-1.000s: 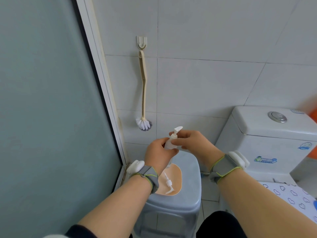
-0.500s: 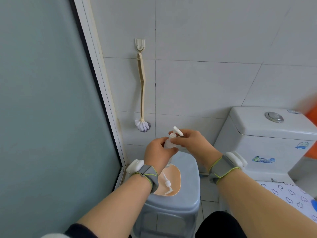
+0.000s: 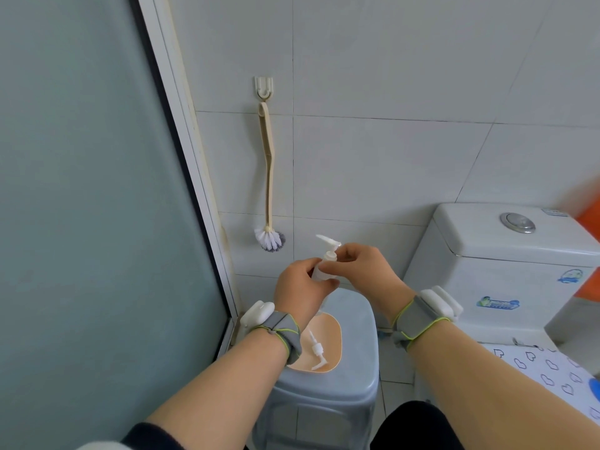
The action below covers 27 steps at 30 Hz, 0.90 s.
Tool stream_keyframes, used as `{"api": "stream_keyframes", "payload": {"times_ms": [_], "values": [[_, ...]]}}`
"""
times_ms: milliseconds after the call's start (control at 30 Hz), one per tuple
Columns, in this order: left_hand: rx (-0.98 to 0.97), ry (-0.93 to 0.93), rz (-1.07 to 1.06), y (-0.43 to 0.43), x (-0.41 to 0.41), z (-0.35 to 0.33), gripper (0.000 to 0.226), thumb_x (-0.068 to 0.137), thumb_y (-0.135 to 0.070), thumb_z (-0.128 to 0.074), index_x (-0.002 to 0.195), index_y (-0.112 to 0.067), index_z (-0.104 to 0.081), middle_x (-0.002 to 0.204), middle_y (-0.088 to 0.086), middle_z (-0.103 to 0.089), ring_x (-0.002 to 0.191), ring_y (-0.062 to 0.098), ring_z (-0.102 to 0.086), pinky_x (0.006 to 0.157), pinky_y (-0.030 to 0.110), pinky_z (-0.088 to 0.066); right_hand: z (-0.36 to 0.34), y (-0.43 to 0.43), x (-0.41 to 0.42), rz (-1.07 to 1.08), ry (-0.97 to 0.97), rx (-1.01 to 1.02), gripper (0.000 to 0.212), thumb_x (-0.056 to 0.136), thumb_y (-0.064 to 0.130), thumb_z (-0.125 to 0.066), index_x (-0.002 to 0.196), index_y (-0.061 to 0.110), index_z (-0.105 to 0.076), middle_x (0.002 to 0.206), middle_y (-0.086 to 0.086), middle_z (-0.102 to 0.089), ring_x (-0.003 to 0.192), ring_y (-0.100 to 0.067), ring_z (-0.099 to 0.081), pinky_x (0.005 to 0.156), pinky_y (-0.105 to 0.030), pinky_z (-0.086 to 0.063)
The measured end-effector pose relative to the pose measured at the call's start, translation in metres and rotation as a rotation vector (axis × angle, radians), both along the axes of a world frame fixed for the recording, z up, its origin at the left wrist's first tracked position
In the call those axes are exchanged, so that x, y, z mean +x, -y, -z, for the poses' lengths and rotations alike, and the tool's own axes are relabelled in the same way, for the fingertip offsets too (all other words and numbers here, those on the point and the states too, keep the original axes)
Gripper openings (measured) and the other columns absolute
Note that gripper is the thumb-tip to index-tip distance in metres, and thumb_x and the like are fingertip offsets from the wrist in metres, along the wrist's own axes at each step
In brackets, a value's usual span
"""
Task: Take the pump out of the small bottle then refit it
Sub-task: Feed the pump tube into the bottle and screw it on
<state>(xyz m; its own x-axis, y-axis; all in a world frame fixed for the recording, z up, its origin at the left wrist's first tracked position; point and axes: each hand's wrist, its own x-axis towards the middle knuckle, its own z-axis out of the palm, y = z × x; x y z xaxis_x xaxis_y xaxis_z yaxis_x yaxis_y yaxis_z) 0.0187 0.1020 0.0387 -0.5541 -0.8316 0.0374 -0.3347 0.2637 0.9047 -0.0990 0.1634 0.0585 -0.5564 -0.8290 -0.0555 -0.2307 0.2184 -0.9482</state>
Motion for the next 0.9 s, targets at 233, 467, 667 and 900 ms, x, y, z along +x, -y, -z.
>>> {"api": "stream_keyframes", "payload": {"times_ms": [233,467,667,900], "values": [[-0.012,0.007,0.002,0.002,0.001,0.001,0.017,0.071,-0.025,-0.074,0.087,-0.020,-0.072,0.085,0.009,-0.071,0.083,0.028,-0.066,0.077,0.047,-0.054,0.000,0.000,0.003,-0.027,0.041,-0.015,0.027,0.076,0.021,-0.081,0.099,0.015,-0.069,0.092,0.001,-0.073,0.083,-0.013,-0.068,0.065,-0.015,-0.051],[0.009,-0.023,-0.006,0.002,0.002,-0.001,0.025,0.072,-0.022,-0.075,0.096,-0.021,-0.073,0.092,0.006,-0.073,0.086,0.025,-0.068,0.081,0.045,-0.055,-0.004,-0.002,-0.001,-0.099,0.131,-0.014,0.029,0.081,0.008,-0.068,0.107,0.020,-0.075,0.101,0.006,-0.075,0.083,0.000,-0.067,0.062,-0.009,-0.048],[0.016,-0.029,0.013,-0.001,0.001,0.000,0.019,0.070,-0.023,-0.074,0.089,-0.021,-0.072,0.087,0.009,-0.072,0.084,0.029,-0.066,0.076,0.045,-0.054,0.000,0.000,0.001,0.012,-0.031,-0.002,0.017,0.074,0.021,-0.082,0.083,0.012,-0.072,0.073,0.004,-0.071,0.064,-0.005,-0.063,0.058,-0.014,-0.046],[0.155,-0.074,0.090,0.006,0.006,0.002,0.029,0.069,-0.019,-0.076,0.098,-0.024,-0.074,0.093,0.007,-0.076,0.092,0.026,-0.070,0.089,0.048,-0.054,-0.003,-0.007,0.000,-0.104,0.000,0.020,0.016,0.081,0.027,-0.077,0.097,0.026,-0.076,0.093,0.007,-0.077,0.088,-0.005,-0.071,0.076,-0.018,-0.051]]}}
